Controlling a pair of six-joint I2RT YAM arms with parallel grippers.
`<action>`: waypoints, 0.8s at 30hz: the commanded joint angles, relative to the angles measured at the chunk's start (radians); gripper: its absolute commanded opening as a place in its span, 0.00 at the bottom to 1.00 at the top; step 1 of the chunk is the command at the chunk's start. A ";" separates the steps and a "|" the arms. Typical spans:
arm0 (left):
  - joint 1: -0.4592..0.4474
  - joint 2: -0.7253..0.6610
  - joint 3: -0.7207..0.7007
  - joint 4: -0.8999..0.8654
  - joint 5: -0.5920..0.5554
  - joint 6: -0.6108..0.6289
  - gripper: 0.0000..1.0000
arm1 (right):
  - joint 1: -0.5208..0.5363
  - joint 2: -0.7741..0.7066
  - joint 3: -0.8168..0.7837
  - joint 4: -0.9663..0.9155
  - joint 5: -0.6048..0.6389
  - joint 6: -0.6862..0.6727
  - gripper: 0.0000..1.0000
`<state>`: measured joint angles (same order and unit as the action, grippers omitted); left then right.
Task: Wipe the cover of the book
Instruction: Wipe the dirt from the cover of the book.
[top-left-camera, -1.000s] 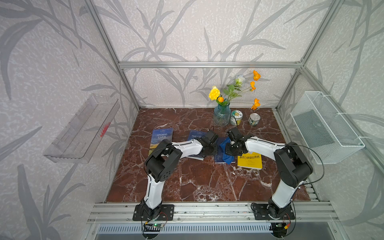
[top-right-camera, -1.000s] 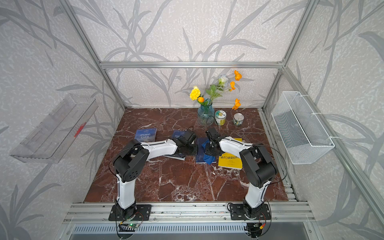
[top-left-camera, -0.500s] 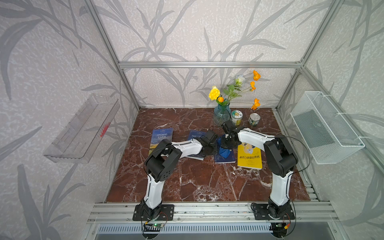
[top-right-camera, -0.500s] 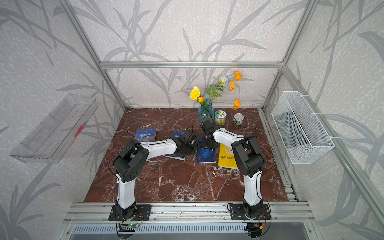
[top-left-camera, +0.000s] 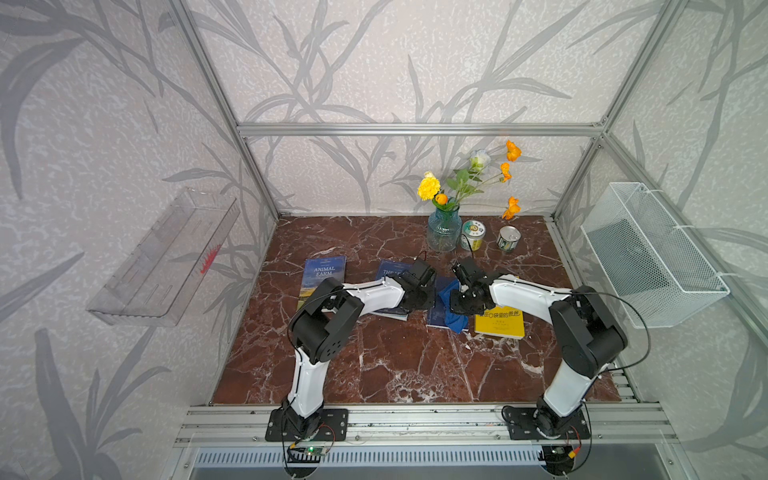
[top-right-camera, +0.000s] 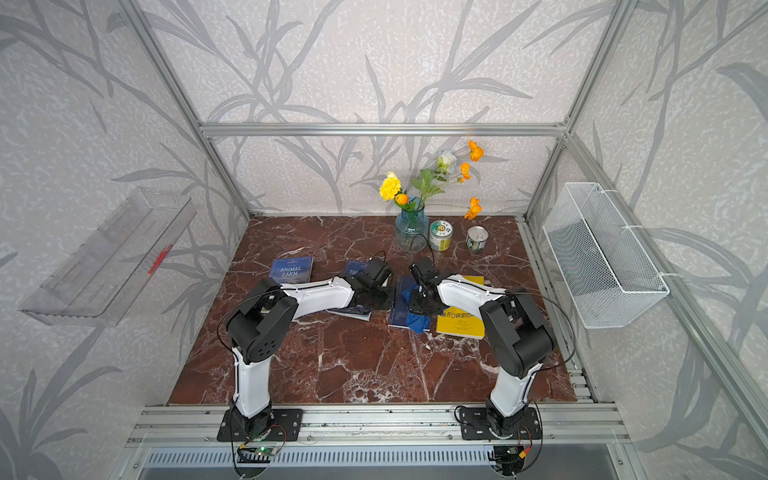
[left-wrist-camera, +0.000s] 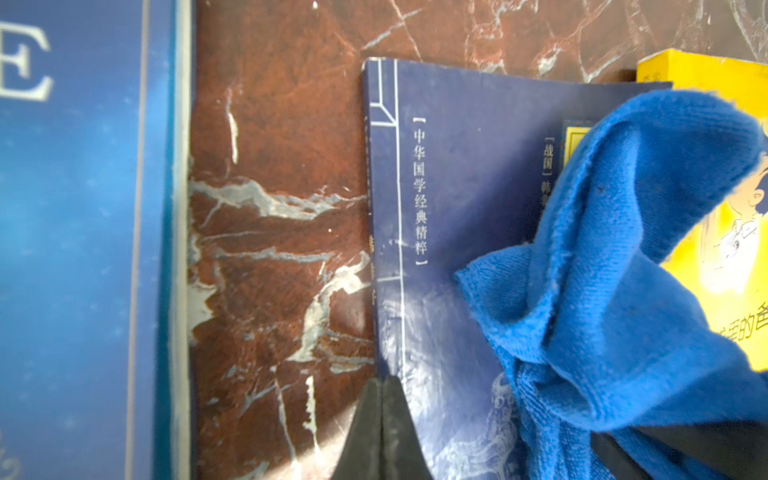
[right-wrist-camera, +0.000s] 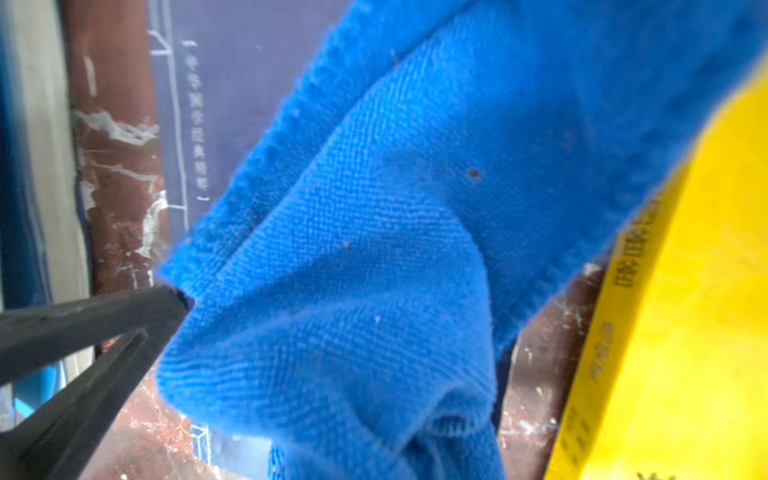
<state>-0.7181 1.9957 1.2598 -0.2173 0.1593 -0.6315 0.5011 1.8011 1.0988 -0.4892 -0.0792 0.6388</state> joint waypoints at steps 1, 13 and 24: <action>0.000 0.070 -0.021 -0.114 -0.020 0.003 0.02 | -0.066 0.163 0.047 -0.117 0.029 -0.029 0.05; 0.000 0.073 -0.022 -0.112 -0.017 0.000 0.02 | -0.002 0.148 0.106 -0.228 0.124 -0.070 0.05; 0.000 0.072 -0.022 -0.113 -0.017 0.000 0.02 | -0.010 0.051 -0.075 -0.167 0.099 -0.036 0.05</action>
<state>-0.7181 1.9976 1.2636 -0.2222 0.1600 -0.6315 0.5488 1.7554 1.0527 -0.5388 -0.0093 0.6090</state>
